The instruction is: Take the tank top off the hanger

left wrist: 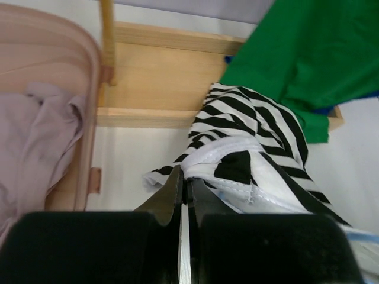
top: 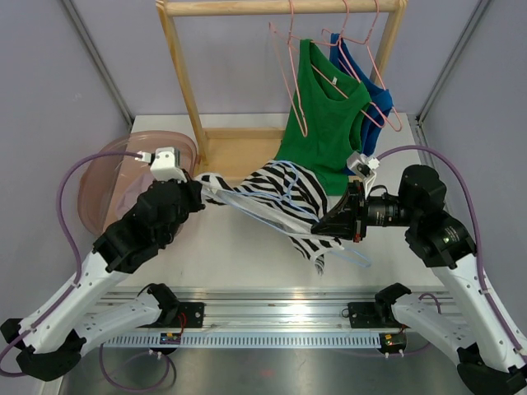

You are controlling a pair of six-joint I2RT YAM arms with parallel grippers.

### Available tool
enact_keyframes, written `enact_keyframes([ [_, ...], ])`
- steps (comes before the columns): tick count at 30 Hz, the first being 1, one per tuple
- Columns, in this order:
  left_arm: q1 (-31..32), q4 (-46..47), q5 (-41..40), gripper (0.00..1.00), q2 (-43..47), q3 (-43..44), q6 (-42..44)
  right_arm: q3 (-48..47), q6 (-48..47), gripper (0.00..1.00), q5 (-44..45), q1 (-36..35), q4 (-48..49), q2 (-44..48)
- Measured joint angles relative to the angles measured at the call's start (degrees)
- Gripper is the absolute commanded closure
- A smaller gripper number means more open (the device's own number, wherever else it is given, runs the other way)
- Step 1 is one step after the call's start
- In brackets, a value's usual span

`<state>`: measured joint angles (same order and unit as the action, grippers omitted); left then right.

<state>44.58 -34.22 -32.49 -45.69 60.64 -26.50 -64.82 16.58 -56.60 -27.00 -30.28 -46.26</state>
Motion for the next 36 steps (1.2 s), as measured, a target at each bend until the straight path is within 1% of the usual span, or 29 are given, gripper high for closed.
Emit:
enact_keyframes([
  [3, 0.3, -4.5, -4.5, 1.00, 0.3, 2.5, -3.1, 1.2, -1.9, 1.00, -1.9, 0.0, 0.8, 1.0],
  [5, 0.3, -7.5, -6.1, 1.00, 0.1, 4.4, -5.0, 1.6, -3.1, 1.00, -3.3, 0.0, 1.6, 1.3],
  [9, 0.1, -11.0, -7.0, 1.00, -0.9, 7.1, -7.1, 3.1, -4.4, 1.00, -4.1, 0.0, 4.4, 1.9],
  [11, -0.4, -11.9, -6.6, 1.00, -1.0, 7.2, -7.7, 5.0, -4.2, 1.00, -3.9, 0.0, 7.5, 2.9],
  [13, -1.1, -13.0, -5.4, 1.00, -1.2, 7.2, -7.9, 7.3, -3.1, 1.00, -3.0, 0.0, 11.8, 4.0],
  [16, -2.1, -13.3, -3.1, 1.00, -1.3, 7.0, -7.8, 11.6, -0.1, 1.00, -0.2, -0.1, 21.1, 5.5],
  [20, -2.7, -12.4, 0.7, 1.00, -0.7, 4.6, -8.0, 15.1, 4.1, 1.00, 2.5, -0.1, 33.9, 4.5],
  [22, -2.8, -10.0, 4.5, 1.00, 0.4, 1.6, -7.3, 16.1, 6.9, 1.00, 4.7, -0.1, 41.3, 2.6],
  [23, -3.0, -7.6, 7.8, 1.00, 1.6, -0.6, -6.6, 16.6, 9.0, 1.00, 5.9, -0.1, 45.5, 1.4],
  [27, -3.1, 3.3, 25.6, 1.00, 5.6, -10.2, -4.7, 18.9, 18.8, 1.00, 12.6, -0.1, 67.0, -6.5],
  [30, -2.9, 11.2, 38.6, 1.00, 5.1, -15.0, -4.4, 19.1, 26.9, 1.00, 16.7, -0.2, 82.8, -14.8],
  [31, -2.7, 13.2, 42.2, 1.00, 4.4, -16.0, -4.3, 19.1, 28.9, 1.00, 17.9, -0.2, 86.7, -16.9],
  [34, -1.7, 15.4, 46.5, 1.00, 2.6, -17.7, -3.8, 19.1, 32.0, 1.00, 21.3, -0.3, 92.8, -20.4],
  [36, -1.6, 15.2, 47.3, 0.98, 2.5, -18.2, -3.3, 19.1, 30.1, 1.00, 23.9, -0.9, 94.4, -20.2],
])
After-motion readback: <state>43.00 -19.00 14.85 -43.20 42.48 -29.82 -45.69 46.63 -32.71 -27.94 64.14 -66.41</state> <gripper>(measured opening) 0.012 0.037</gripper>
